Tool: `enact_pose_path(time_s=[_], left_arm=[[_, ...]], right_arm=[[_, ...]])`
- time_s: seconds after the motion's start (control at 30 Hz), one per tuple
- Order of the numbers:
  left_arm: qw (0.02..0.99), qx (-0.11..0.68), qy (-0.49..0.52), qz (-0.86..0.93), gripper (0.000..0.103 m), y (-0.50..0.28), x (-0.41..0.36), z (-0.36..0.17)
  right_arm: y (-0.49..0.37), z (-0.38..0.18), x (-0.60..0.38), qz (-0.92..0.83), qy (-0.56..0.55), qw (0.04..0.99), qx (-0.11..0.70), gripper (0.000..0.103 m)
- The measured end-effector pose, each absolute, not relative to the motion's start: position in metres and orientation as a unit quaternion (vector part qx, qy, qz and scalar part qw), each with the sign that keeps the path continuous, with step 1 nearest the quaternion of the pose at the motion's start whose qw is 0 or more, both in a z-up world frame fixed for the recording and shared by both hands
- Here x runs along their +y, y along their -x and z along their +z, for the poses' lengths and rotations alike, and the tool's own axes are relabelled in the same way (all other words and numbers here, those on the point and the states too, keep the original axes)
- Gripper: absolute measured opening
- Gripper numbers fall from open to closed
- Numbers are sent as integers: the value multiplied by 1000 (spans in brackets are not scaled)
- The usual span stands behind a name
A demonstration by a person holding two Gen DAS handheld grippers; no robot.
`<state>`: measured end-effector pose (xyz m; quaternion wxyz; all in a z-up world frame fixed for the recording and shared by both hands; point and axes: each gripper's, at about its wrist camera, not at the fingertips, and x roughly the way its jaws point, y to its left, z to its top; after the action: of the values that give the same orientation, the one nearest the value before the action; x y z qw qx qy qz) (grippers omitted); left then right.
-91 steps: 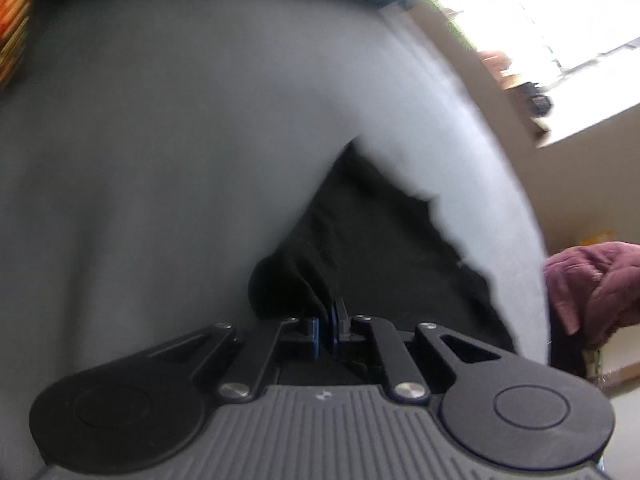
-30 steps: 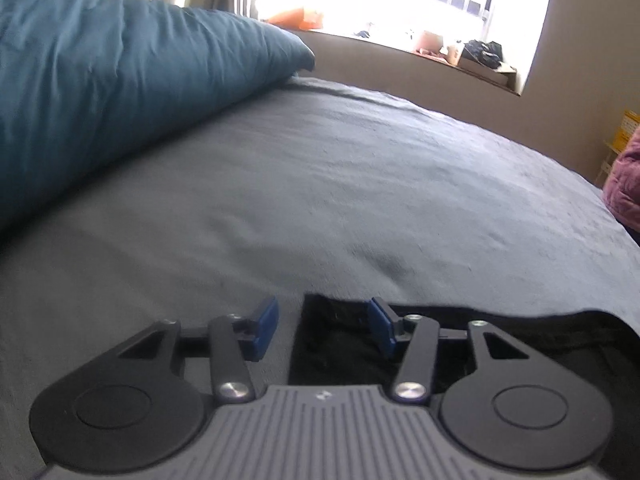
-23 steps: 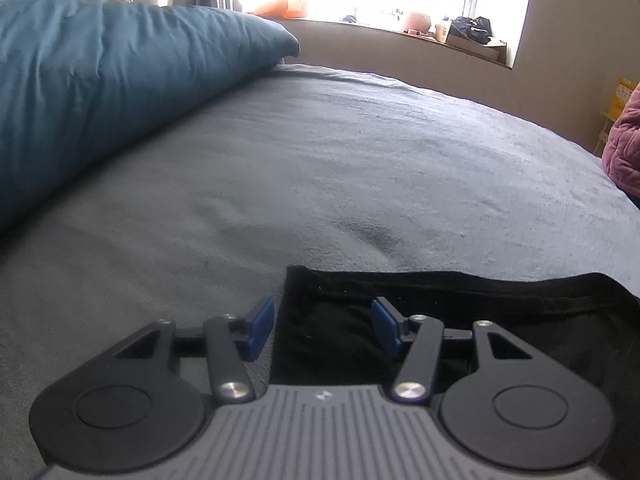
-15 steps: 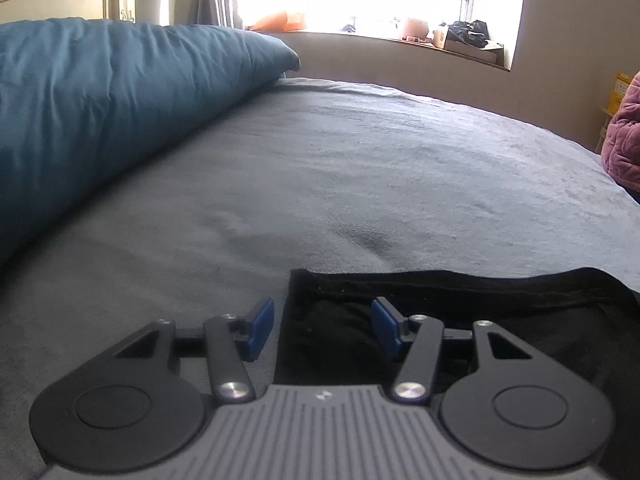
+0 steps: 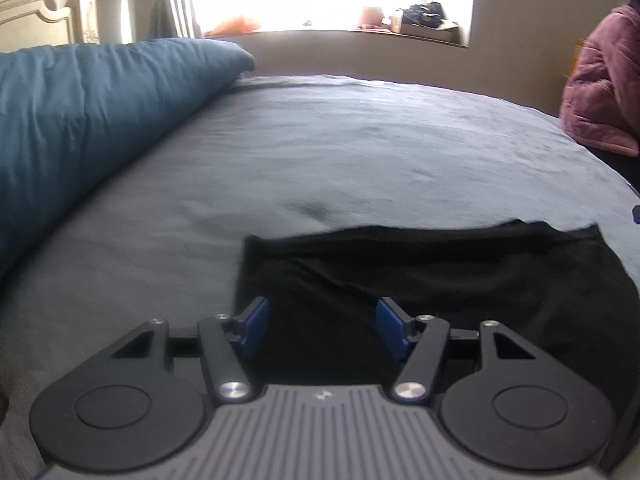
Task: Fold clothes
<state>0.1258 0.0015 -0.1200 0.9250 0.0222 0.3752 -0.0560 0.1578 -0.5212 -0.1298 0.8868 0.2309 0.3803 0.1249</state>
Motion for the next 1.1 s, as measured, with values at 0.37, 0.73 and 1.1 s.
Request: enact_pose_path(time_s=[0.37, 0.73, 1.1], left_arm=[[889, 416, -74, -175, 61, -67, -73, -131], [858, 459, -142, -180, 61, -20, -120, -161], [861, 468, -131, -147, 61, -21, -108, -158]], right_arm=[[-16, -115, -450, 342, -9, 812, 473, 16], [8, -151, -401, 326, 200, 787, 484, 15], [-5, -129, -400, 288, 244, 765, 522, 15]])
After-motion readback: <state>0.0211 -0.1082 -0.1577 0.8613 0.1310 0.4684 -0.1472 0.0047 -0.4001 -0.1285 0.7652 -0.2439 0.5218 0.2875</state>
